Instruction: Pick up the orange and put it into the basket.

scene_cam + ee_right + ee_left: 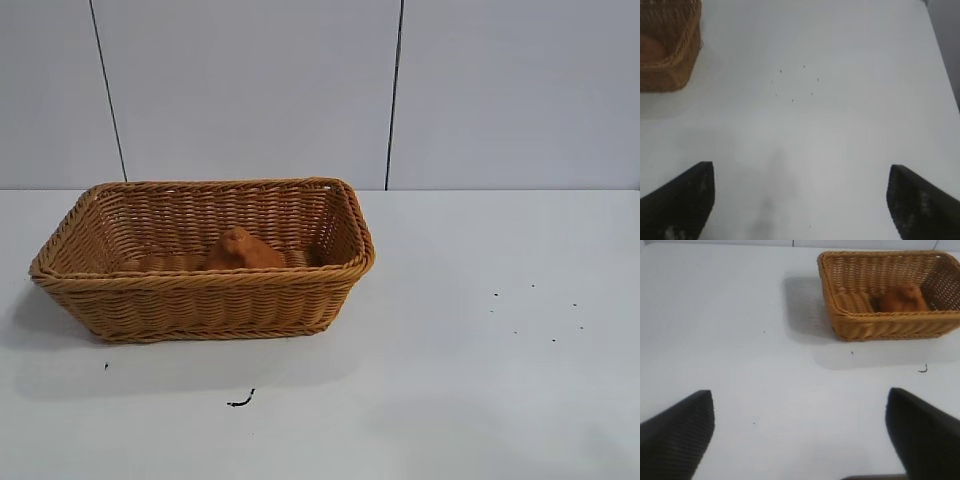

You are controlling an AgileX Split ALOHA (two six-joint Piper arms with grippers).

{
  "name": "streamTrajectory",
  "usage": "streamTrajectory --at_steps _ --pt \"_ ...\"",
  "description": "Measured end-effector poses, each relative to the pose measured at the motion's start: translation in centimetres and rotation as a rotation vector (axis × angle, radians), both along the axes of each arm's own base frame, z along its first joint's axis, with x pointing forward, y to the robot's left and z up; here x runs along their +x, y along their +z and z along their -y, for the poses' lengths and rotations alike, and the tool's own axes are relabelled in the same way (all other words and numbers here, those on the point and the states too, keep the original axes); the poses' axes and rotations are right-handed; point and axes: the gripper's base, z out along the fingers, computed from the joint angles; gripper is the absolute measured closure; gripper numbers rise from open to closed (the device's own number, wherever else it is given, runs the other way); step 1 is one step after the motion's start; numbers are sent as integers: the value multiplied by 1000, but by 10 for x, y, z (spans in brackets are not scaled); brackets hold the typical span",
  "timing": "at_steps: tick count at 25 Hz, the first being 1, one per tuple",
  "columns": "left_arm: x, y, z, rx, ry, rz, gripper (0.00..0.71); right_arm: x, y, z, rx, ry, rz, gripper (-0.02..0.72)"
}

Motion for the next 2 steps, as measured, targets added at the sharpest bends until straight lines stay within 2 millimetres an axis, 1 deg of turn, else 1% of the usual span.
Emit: streamTrajectory --at_steps 2 --pt "0 0 0 0 0 0 44 0 0 0 0 0 0 64"
